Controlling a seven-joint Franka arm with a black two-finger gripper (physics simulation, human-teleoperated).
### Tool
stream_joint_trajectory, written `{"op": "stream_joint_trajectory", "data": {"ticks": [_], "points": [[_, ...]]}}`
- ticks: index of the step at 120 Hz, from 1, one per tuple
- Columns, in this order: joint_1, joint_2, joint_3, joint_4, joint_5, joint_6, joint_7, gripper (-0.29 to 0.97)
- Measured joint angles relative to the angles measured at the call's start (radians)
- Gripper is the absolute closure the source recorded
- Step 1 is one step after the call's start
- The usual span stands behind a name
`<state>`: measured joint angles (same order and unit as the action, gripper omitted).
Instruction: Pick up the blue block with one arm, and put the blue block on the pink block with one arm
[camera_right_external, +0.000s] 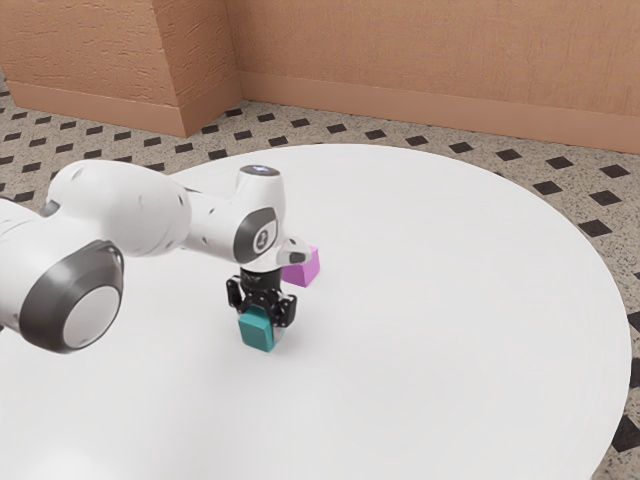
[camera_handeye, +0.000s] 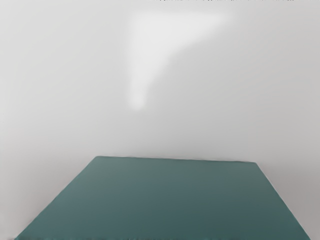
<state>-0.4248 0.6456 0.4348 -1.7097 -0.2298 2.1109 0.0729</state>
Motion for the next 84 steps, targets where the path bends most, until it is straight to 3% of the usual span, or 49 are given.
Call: {"op": "stream_joint_trajectory", "data": {"ticks": [24,48,84], "points": [[0.009,-0.045,0.000,0.038,0.001,-0.014,0.013,0.28],[0.064,-0.042,-0.005,0.205,-0.012,-0.084,0.042,0.29],[0.304,0.058,-0.202,0.490,-0.022,-0.179,0.086,0.28]]}}
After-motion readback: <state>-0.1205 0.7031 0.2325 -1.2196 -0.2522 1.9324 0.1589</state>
